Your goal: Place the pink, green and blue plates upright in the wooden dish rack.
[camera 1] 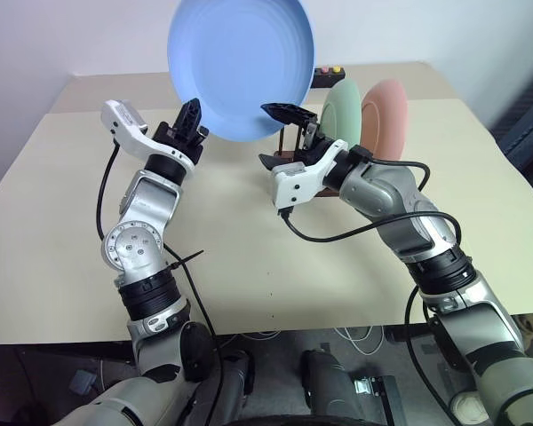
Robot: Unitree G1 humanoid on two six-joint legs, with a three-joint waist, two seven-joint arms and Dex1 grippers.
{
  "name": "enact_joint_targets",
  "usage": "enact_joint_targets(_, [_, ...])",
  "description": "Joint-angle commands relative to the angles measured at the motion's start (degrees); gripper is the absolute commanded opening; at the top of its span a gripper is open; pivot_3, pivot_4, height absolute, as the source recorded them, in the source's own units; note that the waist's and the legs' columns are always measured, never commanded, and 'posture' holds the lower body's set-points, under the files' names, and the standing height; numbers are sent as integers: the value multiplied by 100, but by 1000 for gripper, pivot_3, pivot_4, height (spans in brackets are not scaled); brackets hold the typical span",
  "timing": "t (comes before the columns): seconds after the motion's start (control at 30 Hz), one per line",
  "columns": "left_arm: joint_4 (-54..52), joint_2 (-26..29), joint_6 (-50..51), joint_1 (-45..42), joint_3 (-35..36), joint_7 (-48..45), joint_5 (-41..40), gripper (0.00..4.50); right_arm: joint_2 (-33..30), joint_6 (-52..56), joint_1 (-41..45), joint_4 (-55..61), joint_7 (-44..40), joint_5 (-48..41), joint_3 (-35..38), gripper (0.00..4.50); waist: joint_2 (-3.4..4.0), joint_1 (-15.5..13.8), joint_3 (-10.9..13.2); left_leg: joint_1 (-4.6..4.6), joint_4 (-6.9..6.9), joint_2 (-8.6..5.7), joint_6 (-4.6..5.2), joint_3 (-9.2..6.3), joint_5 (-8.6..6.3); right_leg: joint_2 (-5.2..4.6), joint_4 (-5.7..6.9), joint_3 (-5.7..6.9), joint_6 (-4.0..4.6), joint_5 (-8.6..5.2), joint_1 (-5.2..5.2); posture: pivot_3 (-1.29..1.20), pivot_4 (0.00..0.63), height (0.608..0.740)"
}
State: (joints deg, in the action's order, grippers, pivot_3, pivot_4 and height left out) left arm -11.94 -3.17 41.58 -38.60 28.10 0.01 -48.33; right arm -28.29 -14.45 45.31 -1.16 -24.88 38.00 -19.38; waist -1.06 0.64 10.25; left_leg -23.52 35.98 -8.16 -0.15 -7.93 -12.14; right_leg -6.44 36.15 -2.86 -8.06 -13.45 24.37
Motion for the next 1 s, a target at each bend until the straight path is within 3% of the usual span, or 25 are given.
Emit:
enact_joint_targets(0.03, [-297,53,-116,22,-249,-10,-226,0,19,12,109,-16,124,107,27,3925,0,0,0,0,0,0,0,0,0,0,0,0,0,0,0,0,150,740])
enact_joint_targets(0.1, [-297,125,-134,72,-372,-35,-162,0,31,30,131,-51,166,172,25,3176,0,0,0,0,0,0,0,0,0,0,0,0,0,0,0,0,150,740])
enact_joint_targets(0.3, [-259,298,-262,108,-676,-42,-53,0,66,-4,180,-86,240,231,30,53,1,9,1,0,-2,1,-1,0,0,2,0,0,0,0,0,0,150,740])
enact_joint_targets(0.37, [-228,318,-275,108,-738,-82,-148,0,75,-21,202,-121,276,253,24,20,-2,2,0,2,-4,1,-1,1,1,1,0,-2,0,0,1,0,150,740])
enact_joint_targets(0.43, [-210,312,-235,111,-750,-141,-322,690,91,-23,227,-122,318,286,34,0,-2,1,0,2,-4,0,-2,0,1,1,0,-1,0,0,0,0,150,740])
enact_joint_targets(0.67, [-211,525,-296,89,-740,-269,-506,4179,46,-17,336,-116,459,315,109,0,-2,11,0,2,-4,1,-2,0,1,2,0,-1,1,0,0,0,150,740])
enact_joint_targets(0.7, [-201,592,-322,95,-741,-339,-492,4445,41,-11,364,-137,476,299,130,0,-2,11,0,2,-5,1,-2,0,1,2,0,-1,1,0,1,0,150,740])
enact_joint_targets(0.77, [-190,805,-287,127,-625,-642,-699,4445,26,17,427,-126,480,205,224,0,-2,12,0,2,-5,1,-2,0,1,2,0,-1,1,0,1,0,150,740])
enact_joint_targets(0.9, [52,1879,-64,221,-648,-1760,-748,4445,76,93,670,59,385,-271,524,0,0,39,1,2,-8,2,-4,0,2,3,3,-2,2,0,5,0,150,740])
enact_joint_targets(1.0, [318,2388,113,78,-572,-2245,-1005,4445,126,147,985,107,262,-692,733,0,0,32,1,3,-10,2,-5,-1,3,4,2,-2,3,0,5,0,150,740])
